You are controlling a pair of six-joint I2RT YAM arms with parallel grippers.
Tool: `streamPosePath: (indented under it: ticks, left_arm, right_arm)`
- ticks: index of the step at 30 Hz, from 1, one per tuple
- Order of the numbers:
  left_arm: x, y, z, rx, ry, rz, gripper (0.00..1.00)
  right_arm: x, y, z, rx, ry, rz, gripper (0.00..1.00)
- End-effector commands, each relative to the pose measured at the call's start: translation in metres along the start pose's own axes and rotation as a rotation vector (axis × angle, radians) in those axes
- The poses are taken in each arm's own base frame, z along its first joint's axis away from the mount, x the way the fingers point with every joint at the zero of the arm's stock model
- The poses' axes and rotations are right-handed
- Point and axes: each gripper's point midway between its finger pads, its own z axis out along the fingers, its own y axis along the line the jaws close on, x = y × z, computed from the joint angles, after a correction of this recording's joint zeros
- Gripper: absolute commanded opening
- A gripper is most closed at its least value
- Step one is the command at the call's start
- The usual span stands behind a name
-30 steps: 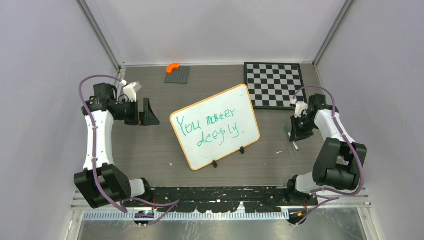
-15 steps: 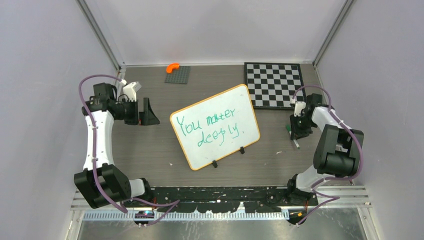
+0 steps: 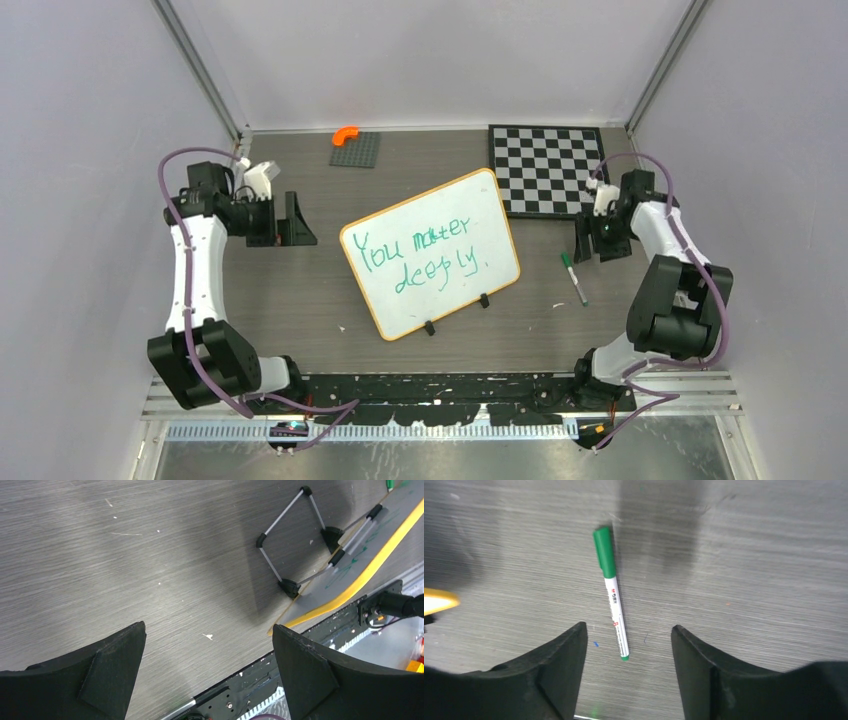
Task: Write a sentence on the whiteboard
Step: Place the whiteboard marker at the center of the board, then reset both arms
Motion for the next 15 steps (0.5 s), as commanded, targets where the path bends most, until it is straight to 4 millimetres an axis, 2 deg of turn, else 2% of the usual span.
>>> streamPosePath:
  ticks: [1,4,8,11,15]
  left_arm:
    - [-0.031,0.009,-0.014,-0.091,-0.078,0.011,1.0]
    - [-0.043,0.016,-0.019,-0.136,-0.087,0.009,1.0]
    - [-0.056,0.033,-0.026,-0.227,-0.105,-0.015,1.0]
    - [-0.059,0.043,-0.028,-0.235,-0.107,-0.054,1.0]
    - [-0.055,0.053,-0.028,-0.238,-0.115,-0.087,1.0]
  right_arm:
    - [-0.051,0.011,-0.064,-0.031,-0.209,0.0,0.72]
    - [-0.076,0.012,-0.097,-0.067,-0.294,0.041,0.81]
    - [-0.103,0.0,-0.136,-0.107,-0.404,0.124,0.86]
    - [-0.114,-0.015,-0.148,-0.1,-0.447,0.16,0.86]
    - [-0.114,-0.022,-0.15,-0.128,-0.458,0.202,0.86]
